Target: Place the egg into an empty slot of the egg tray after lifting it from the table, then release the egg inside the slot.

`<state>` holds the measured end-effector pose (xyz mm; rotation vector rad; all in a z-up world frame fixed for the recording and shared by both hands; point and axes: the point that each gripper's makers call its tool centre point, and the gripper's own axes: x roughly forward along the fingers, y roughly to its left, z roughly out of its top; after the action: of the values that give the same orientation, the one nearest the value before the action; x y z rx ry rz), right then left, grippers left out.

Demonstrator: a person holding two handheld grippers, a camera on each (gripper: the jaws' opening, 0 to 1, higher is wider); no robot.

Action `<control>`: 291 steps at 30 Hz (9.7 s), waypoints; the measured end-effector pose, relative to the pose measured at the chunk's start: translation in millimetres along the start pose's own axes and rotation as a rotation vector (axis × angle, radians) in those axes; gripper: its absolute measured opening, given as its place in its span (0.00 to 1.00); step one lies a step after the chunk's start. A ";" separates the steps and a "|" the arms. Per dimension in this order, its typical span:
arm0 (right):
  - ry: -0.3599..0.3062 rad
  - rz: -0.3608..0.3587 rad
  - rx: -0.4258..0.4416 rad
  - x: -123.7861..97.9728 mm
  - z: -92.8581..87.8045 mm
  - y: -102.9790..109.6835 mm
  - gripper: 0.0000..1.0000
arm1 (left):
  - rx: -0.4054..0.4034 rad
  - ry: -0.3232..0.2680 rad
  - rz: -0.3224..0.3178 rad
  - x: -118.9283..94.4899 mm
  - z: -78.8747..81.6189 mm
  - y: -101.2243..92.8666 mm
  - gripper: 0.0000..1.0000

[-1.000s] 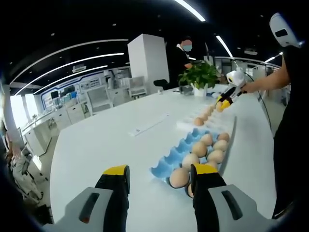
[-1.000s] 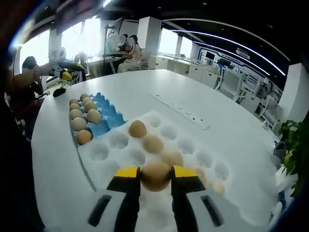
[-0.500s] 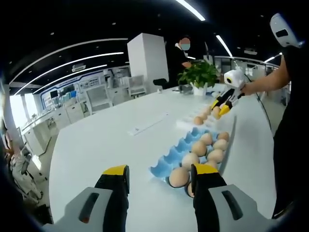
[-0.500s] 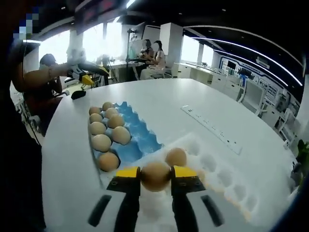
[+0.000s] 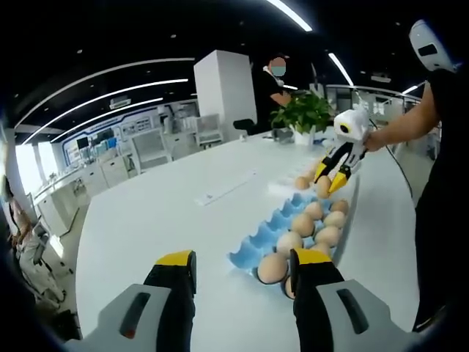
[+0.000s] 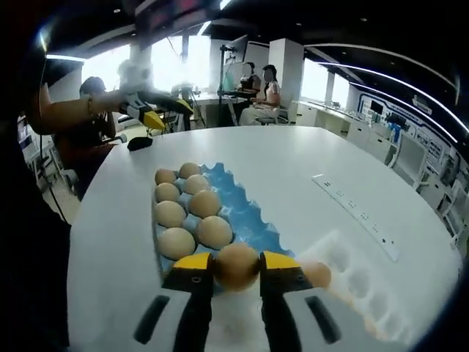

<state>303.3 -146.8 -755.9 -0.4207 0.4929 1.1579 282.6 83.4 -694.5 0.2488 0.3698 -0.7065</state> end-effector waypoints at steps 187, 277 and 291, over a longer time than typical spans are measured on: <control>-0.104 0.075 -0.048 108.4 85.3 6.5 0.25 | -0.011 -0.002 -0.002 7.4 -3.9 21.8 0.51; -0.179 0.079 0.055 117.9 85.5 9.0 0.21 | -0.007 -0.006 0.009 5.9 -3.0 23.9 0.50; -0.154 0.054 0.073 103.8 72.8 -7.0 0.21 | -0.006 -0.007 0.008 5.9 -3.4 25.2 0.50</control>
<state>353.7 -30.3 -755.0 -0.2544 0.4129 1.2099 302.7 99.7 -697.6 0.2423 0.3641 -0.6978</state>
